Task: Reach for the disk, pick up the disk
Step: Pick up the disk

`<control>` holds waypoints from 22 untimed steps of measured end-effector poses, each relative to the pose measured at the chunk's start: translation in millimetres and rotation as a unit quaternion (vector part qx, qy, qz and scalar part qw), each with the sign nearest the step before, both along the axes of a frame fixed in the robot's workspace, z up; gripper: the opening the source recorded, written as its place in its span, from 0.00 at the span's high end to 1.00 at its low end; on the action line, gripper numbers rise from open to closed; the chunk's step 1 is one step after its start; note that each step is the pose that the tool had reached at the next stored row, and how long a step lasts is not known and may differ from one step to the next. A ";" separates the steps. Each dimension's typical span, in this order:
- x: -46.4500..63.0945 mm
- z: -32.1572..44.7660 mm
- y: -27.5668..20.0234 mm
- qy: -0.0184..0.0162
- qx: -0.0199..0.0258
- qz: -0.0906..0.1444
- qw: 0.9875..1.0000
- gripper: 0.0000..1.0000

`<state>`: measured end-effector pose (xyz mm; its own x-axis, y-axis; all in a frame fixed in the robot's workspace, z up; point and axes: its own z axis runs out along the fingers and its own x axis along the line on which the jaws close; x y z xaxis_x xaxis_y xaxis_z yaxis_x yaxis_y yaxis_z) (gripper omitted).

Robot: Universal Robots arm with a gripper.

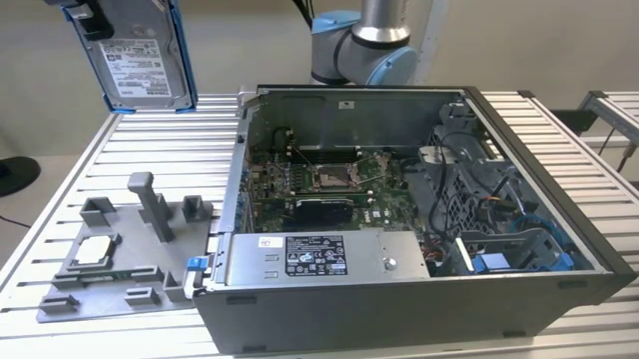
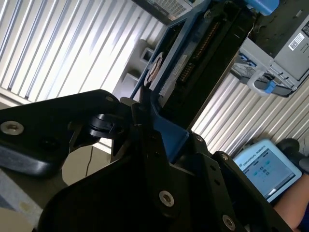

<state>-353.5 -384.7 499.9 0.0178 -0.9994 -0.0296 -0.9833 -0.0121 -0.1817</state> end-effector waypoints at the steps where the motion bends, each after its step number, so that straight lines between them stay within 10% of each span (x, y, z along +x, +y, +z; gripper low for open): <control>1: 2.2 0.0 0.0 0.000 0.000 0.000 1.000 1.00; 22: 46.0 0.0 0.0 0.000 0.000 0.000 1.000 1.00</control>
